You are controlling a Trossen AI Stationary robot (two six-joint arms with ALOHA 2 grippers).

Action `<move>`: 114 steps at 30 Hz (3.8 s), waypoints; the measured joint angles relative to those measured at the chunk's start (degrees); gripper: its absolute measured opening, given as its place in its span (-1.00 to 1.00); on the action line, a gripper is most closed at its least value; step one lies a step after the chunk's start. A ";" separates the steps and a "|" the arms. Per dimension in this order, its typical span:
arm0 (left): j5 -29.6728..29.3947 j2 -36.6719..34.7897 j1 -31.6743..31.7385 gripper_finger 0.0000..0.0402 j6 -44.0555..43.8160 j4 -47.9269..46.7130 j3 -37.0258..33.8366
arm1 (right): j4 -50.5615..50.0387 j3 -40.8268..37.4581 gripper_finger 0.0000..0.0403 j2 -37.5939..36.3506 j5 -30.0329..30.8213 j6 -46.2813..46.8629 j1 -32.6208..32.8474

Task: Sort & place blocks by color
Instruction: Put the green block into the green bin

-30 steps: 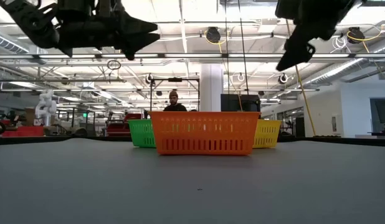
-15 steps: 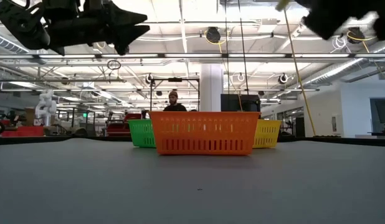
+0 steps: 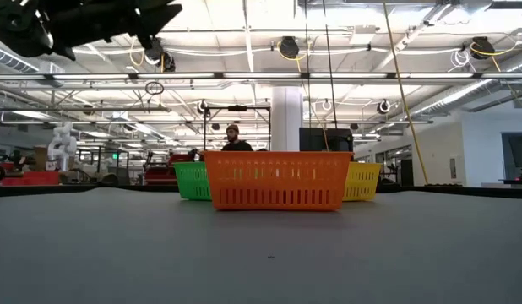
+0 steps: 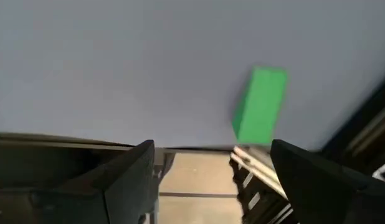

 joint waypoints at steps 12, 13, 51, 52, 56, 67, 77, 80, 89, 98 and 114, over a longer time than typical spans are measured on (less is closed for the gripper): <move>4.80 -3.13 3.91 -0.11 0.68 -2.10 1.16 | -2.26 -0.07 0.55 3.23 -0.17 7.95 5.01; 5.12 -3.12 3.94 -0.11 0.68 -2.95 1.56 | -1.85 -0.07 0.55 3.73 -0.32 8.00 5.03; 5.34 -2.97 -3.75 -0.11 0.10 -10.29 2.05 | 11.91 -9.27 0.45 5.15 2.92 7.34 10.73; 5.28 -2.97 -3.89 -0.11 0.08 -10.46 2.05 | 12.28 -9.31 0.41 5.15 2.92 7.34 10.73; 5.24 -2.97 -3.95 -0.11 -0.19 -11.20 2.05 | 14.22 -9.38 0.21 5.23 2.82 7.36 10.73; 5.24 -3.03 -3.95 -0.11 -0.34 -11.82 2.05 | 16.06 -9.38 -0.25 5.23 1.32 7.60 10.75; 5.24 -3.03 -3.95 -0.11 -0.36 -11.78 2.05 | 16.07 -9.38 -0.37 5.22 1.30 6.66 10.75; 5.24 -3.03 -3.95 -0.11 -0.36 -11.76 2.05 | 16.04 -9.35 -0.35 4.86 1.84 5.22 10.62; 5.24 -3.06 -3.95 -0.11 -0.51 -11.36 2.05 | 13.24 -9.25 -0.36 -3.58 20.13 -0.57 7.07; 5.24 -3.07 -3.95 -0.11 0.44 -11.61 2.05 | 12.69 -9.22 -0.36 -12.86 40.51 -23.87 -2.80; 5.15 -3.10 -0.16 -0.11 -2.73 -16.81 2.10 | 50.64 -9.18 -0.35 -9.51 42.92 -88.47 -34.46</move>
